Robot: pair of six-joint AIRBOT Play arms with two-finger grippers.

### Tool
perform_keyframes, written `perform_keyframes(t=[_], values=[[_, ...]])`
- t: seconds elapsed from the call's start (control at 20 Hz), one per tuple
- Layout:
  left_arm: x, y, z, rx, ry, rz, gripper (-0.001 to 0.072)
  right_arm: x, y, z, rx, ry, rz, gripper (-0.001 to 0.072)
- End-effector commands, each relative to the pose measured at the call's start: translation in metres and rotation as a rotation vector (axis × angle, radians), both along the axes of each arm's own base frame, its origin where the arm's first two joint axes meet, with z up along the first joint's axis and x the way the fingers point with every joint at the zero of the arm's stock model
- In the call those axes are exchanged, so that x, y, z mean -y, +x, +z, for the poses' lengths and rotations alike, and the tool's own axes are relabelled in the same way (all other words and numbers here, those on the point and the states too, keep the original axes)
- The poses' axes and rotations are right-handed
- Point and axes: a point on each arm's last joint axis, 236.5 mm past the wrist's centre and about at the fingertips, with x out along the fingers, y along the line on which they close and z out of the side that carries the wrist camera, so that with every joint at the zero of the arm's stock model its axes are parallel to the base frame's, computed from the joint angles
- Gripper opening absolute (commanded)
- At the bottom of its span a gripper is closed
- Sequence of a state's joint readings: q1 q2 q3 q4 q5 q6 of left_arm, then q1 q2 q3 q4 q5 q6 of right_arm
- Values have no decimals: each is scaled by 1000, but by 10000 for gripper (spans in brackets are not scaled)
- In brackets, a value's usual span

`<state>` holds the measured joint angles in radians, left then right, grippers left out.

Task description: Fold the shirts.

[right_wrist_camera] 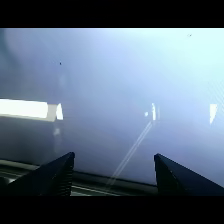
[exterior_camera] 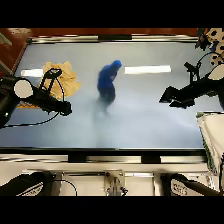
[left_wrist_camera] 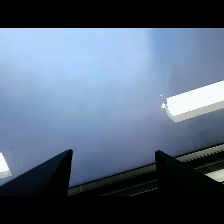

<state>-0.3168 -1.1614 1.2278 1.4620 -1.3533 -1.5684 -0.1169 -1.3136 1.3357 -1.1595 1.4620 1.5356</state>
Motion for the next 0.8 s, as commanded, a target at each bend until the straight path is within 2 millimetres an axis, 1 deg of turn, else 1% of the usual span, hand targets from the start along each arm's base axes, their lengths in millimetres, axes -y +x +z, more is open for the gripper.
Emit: perform_keyframes(t=[0.0,0.4,0.6,0.75], values=[[0,0,0,-1,1,-1,616,0,7,1,26,3,-8,618],[0,0,0,-1,1,-1,616,0,8,1,46,-5,20,618],[0,0,0,-1,1,-1,616,1,14,2,69,-7,9,618],[3,0,0,0,-13,-1,616,1,13,2,63,-6,12,618]])
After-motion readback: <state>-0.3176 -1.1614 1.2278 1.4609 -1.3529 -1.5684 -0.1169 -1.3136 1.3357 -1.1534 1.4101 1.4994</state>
